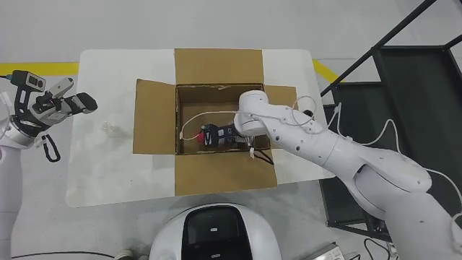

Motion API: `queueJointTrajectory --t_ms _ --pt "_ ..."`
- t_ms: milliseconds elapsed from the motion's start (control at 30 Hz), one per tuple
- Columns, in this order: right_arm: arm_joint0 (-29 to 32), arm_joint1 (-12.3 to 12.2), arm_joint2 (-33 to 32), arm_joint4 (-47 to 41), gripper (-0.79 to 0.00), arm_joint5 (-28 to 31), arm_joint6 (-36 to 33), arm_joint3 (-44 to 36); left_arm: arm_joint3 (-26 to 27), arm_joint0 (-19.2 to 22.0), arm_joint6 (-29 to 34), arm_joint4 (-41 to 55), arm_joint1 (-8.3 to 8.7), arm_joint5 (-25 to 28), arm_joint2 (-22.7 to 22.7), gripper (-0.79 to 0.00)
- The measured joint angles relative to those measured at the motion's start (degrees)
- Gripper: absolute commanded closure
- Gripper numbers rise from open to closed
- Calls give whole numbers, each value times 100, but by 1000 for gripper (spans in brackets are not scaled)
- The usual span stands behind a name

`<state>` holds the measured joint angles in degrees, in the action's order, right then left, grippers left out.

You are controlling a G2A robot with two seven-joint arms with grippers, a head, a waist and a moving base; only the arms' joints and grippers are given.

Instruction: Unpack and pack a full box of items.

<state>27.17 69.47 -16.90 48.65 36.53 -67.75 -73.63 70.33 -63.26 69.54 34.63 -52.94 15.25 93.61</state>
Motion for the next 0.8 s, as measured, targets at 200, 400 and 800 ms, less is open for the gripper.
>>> queueJointTrajectory --t_ms 200,400,800 --pt "-250 147 426 -274 -225 53 53 403 0 0 0 0 0 0 0 -785" --pt "-401 303 646 -470 -785 113 114 757 0 0 0 0 0 0 0 -785" --pt "-454 276 368 -549 -785 25 26 504 0 0 0 0 0 0 0 -785"
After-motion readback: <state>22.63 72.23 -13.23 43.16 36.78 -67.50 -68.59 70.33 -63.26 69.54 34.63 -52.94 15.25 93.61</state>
